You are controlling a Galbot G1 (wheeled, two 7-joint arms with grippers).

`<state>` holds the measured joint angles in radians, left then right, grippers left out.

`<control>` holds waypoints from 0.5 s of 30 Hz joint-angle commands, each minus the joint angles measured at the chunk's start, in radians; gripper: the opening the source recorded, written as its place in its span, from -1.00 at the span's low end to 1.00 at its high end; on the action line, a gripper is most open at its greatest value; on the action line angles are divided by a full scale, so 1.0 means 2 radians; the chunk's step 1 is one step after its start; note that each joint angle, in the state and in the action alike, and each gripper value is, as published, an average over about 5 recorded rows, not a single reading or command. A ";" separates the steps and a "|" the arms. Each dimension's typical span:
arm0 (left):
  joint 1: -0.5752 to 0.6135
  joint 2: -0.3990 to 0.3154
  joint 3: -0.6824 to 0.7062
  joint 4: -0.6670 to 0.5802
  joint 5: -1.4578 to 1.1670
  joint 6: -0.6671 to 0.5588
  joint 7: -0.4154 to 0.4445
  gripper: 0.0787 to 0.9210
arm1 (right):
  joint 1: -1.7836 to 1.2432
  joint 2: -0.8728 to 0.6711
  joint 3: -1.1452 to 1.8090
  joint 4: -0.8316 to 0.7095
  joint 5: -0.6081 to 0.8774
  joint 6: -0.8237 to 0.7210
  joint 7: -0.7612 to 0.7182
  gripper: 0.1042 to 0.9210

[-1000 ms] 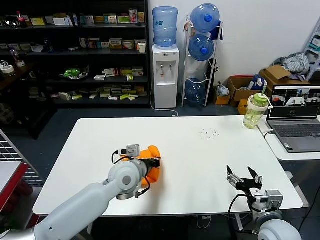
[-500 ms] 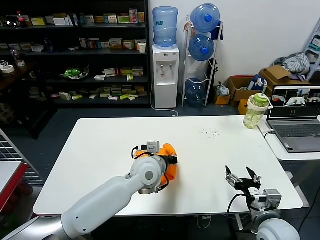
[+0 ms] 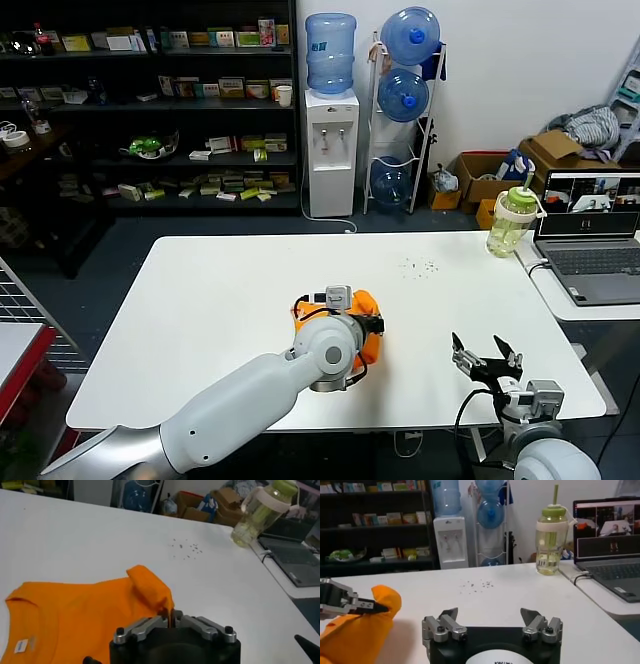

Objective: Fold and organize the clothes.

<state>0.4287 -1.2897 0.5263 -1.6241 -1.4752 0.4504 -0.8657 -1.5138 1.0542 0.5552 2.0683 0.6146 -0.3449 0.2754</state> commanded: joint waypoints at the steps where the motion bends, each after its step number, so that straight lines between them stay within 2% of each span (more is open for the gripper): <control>1: -0.003 -0.021 -0.005 0.011 0.013 -0.001 0.007 -0.70 | 0.000 0.000 -0.001 -0.001 -0.001 0.006 -0.006 0.76; 6: 0.014 -0.015 -0.039 -0.012 0.013 -0.003 0.008 -0.37 | 0.001 -0.004 0.001 -0.003 -0.001 0.041 -0.045 0.76; 8: 0.041 0.008 -0.071 -0.042 0.020 -0.004 0.017 -0.23 | 0.001 -0.007 0.007 -0.007 0.002 0.062 -0.074 0.76; 10: 0.088 0.048 -0.112 -0.082 0.041 -0.005 0.045 -0.09 | -0.001 -0.011 0.018 -0.016 0.003 0.089 -0.110 0.76; 12: 0.153 0.097 -0.167 -0.121 0.089 -0.012 0.107 0.04 | -0.003 -0.015 0.033 -0.034 0.002 0.124 -0.141 0.76; 15: 0.280 0.161 -0.277 -0.149 0.209 -0.070 0.255 0.24 | -0.009 -0.019 0.061 -0.065 -0.004 0.161 -0.174 0.76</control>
<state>0.5218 -1.2569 0.4006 -1.7039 -1.4162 0.4360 -0.8067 -1.5195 1.0323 0.5814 2.0394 0.6140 -0.2410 0.1568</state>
